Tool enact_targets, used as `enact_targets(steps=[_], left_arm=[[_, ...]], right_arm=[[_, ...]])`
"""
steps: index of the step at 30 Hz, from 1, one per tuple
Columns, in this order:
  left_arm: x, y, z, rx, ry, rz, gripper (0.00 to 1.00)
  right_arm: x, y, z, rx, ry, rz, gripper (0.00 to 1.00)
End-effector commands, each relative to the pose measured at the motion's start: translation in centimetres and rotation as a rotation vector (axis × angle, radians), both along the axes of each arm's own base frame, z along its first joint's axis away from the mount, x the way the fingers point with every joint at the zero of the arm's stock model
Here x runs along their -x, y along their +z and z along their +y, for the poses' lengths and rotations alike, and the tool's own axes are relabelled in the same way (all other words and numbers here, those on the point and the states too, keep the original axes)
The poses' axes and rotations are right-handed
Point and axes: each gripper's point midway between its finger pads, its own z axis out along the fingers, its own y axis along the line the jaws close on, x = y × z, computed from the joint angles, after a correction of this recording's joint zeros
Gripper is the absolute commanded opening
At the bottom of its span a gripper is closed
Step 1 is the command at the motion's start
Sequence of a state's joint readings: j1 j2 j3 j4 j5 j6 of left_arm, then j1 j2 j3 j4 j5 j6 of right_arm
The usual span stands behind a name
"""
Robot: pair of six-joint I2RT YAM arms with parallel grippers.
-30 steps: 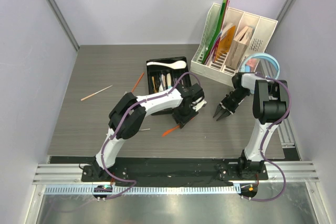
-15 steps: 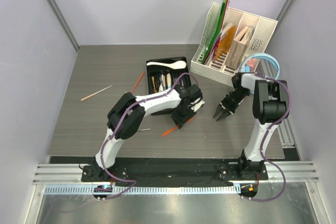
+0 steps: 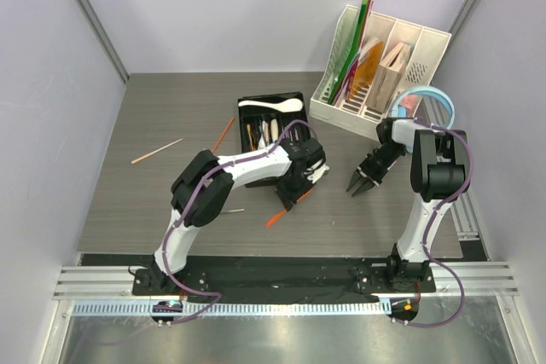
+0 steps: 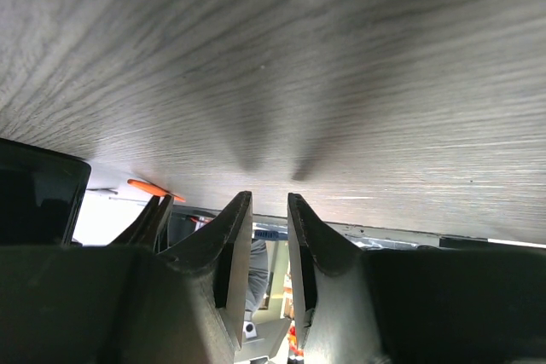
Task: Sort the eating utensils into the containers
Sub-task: Pick up the knife at the center of the board, then place the knife in the storage box.
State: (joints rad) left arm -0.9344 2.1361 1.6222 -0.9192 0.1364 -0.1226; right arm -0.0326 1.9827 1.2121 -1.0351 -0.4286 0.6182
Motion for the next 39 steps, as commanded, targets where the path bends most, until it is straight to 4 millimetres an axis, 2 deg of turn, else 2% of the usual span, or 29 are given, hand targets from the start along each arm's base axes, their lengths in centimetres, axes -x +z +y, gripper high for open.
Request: enact_targets(steps=[1,5,12,15,16,18,20,25,26,27,28,29,30,32,33,36,39], left_arm=[[1.1,0.5,0.3,0.013,-0.018,0.03,0.0],[0.6,3.7,-0.4,0.074,-0.021,-0.01,0.0],[0.1,9.3,-0.3,0.14,-0.024,-0.074,0.0],[-0.7,11.2,-0.3,0.197,0.02,-0.081,0.0],[-1.6,12.4,0.3,0.232,0.079,-0.083,0.0],[-2.6,14.2,-0.1,0.325,0.132,-0.075,0.0],[-4.8,16.7,-0.2,0.424,0.224,-0.108,0.0],[-9.0,20.4,-0.6,0.57,0.356,-0.117,0.0],[-10.4,20.2,-0.3,0.587,0.391,-0.106,0.0],[-11.1,20.8,-0.3,0.614,0.429,-0.082,0.0],[-12.1,21.9,-0.4,0.649,0.449,-0.087,0.0],[-13.9,21.6,0.2,0.662,0.496,-0.078,0.0],[-14.5,22.6,-0.1,0.712,0.532,-0.036,0.0],[-16.6,23.1,0.2,0.774,0.601,-0.013,0.0],[-17.8,23.3,1.0,0.801,0.677,0.02,0.0],[-20.1,23.4,1.9,0.829,0.738,0.019,0.0],[-21.3,22.5,2.0,0.823,0.788,0.041,0.0]], right_arm=[[0.7,0.3,0.0,-0.001,0.003,0.012,0.29],[0.7,0.2,0.0,-0.001,0.004,0.009,0.29],[0.0,0.2,0.0,-0.002,-0.002,0.0,0.29],[-0.5,0.3,0.1,-0.005,-0.008,-0.008,0.29],[-0.7,0.3,0.1,-0.007,-0.007,-0.011,0.29],[-1.0,0.4,0.1,-0.007,-0.012,-0.016,0.28],[-1.2,0.4,0.1,-0.009,-0.013,-0.019,0.29],[-2.1,0.8,0.3,-0.018,-0.027,-0.034,0.29],[-2.2,0.8,0.4,-0.019,-0.03,-0.033,0.29],[-2.5,0.9,0.4,-0.02,-0.027,-0.042,0.29],[-2.5,1.0,0.4,-0.021,-0.031,-0.041,0.29],[-2.6,1.0,0.4,-0.023,-0.032,-0.044,0.29],[-2.7,1.1,0.4,-0.022,-0.034,-0.046,0.29],[-2.8,1.2,0.4,-0.024,-0.035,-0.052,0.29],[-2.7,1.3,0.5,-0.025,-0.036,-0.05,0.29],[-2.8,1.4,0.6,-0.027,-0.039,-0.054,0.29],[-3.2,1.7,0.7,-0.035,-0.048,-0.063,0.29]])
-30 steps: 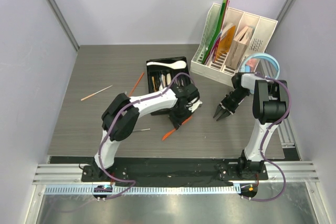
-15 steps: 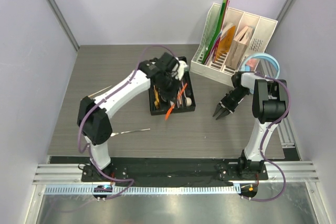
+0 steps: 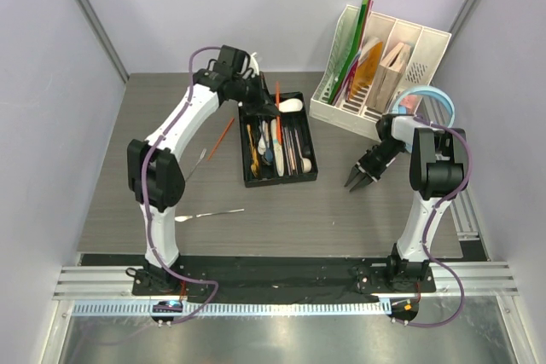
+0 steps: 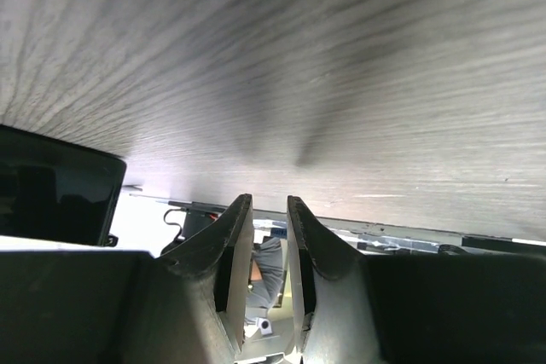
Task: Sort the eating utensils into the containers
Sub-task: Place the knife in the storage box.
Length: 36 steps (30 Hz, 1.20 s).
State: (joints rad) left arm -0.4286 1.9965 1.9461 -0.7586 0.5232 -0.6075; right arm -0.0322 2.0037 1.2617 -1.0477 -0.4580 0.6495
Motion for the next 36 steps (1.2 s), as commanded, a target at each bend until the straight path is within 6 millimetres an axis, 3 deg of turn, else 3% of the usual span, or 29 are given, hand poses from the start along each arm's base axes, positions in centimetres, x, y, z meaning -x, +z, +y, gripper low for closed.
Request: enact_targets(steps=[1,7,14,23,32,36], left_arm=[[-2.2,2.0,-1.2,0.128,0.047,0.02,0.0],[-2.8,0.4,-2.0,0.154,0.05,0.073,0.0],[-2.0,-1.3,-1.8,0.138,0.041,0.115,0.0],[-0.6,-1.4,-0.7,0.109,0.058,0.109,0.0],[-1.7,1.1,0.4,0.095,0.127,-0.011,0.0],[-1.7,1.2,1.6,0.068,0.167,-0.03,0.0]], right_arm=[[-2.0,1.2,0.2,-0.014,-0.019,-0.062,0.29],[-3.0,1.5,0.5,-0.029,-0.033,-0.076,0.29],[-2.9,1.1,0.6,-0.039,-0.037,-0.066,0.29],[-2.6,0.5,1.2,-0.068,-0.057,-0.056,0.29],[-2.5,0.5,1.5,-0.089,-0.074,-0.054,0.29],[-3.3,0.9,1.7,-0.101,-0.093,-0.079,0.29]])
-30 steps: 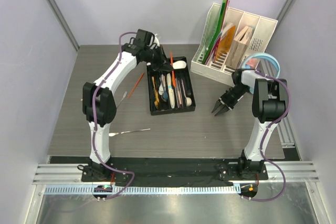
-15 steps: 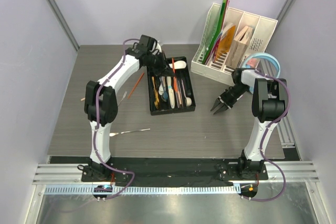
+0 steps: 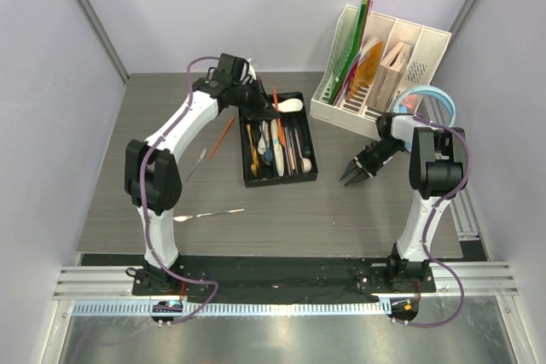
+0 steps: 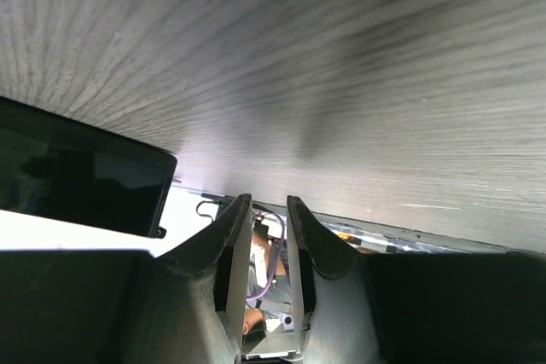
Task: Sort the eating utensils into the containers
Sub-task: Place the knife in the storage box.
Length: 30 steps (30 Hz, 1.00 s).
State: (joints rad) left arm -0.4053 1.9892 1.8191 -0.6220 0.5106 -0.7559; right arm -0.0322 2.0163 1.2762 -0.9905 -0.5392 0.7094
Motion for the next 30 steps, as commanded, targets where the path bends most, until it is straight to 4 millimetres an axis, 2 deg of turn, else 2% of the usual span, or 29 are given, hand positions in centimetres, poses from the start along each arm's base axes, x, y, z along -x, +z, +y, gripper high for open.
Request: enact_targets(steps=[1,5,13,26,29,30], left_arm=[[-0.3,3.1,1.5,-0.002,0.055,-0.103,0.0],[0.3,2.3,2.2,-0.029,0.08,-0.076,0.0],[0.1,2.5,2.4,-0.05,0.096,-0.063,0.0],[0.0,3.0,2.8,-0.048,0.128,-0.083,0.0],[0.0,2.8,2.8,-0.043,0.134,-0.083,0.0],[0.0,2.9,2.8,-0.042,0.133,-0.088,0.0]], right_arm=[[-1.5,0.7,0.5,-0.035,-0.032,-0.054,0.29],[-1.9,0.8,1.1,-0.071,-0.059,-0.087,0.29],[0.6,-0.8,1.7,-0.117,-0.067,-0.029,0.29],[0.5,-0.7,2.0,-0.139,-0.074,-0.027,0.29],[0.7,-0.5,1.5,-0.099,-0.059,-0.012,0.29],[0.0,0.0,1.3,-0.087,-0.04,-0.041,0.29]])
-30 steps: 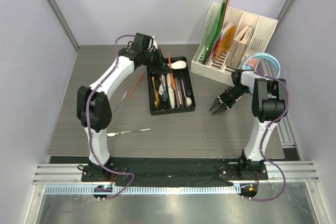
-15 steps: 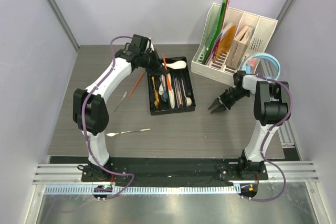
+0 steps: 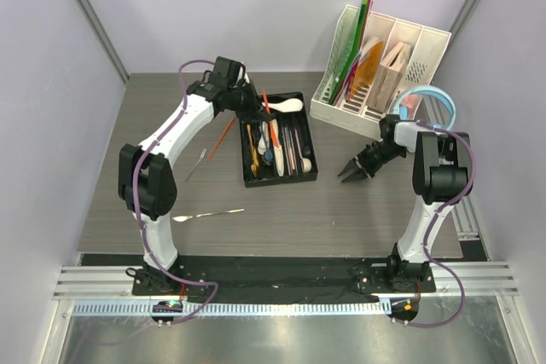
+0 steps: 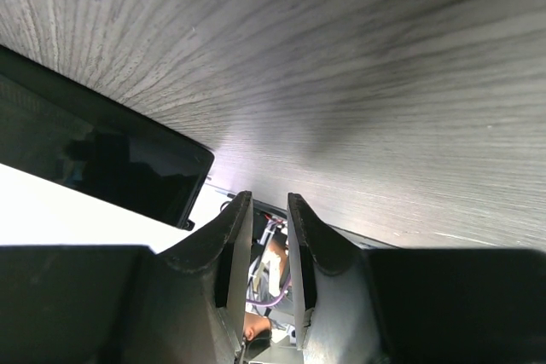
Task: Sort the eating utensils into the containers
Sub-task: Place the knife in the storage box.
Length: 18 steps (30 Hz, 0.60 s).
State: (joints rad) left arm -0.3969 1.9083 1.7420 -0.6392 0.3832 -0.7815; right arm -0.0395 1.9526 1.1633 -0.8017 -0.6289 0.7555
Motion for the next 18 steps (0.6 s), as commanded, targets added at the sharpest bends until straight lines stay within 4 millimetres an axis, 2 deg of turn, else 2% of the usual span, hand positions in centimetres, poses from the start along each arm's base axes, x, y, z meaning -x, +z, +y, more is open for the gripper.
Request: enact_targets(steps=[1,4,8,18], left_arm=[[-0.2,3.2,0.3,0.029,0.013,-0.091,0.0],[-0.1,3.1,0.7,0.016,0.019,-0.101,0.0],[0.2,2.6,1.5,-0.022,0.027,-0.112,0.0],[0.3,2.8,1.6,-0.033,0.018,-0.132,0.0]], right_arm=[[0.7,0.2,0.0,0.007,0.023,0.065,0.29],[0.1,0.8,-0.2,0.022,0.038,0.057,0.3],[0.5,0.6,0.1,0.009,0.029,0.087,0.3],[0.4,0.9,0.6,0.014,0.026,0.087,0.3]])
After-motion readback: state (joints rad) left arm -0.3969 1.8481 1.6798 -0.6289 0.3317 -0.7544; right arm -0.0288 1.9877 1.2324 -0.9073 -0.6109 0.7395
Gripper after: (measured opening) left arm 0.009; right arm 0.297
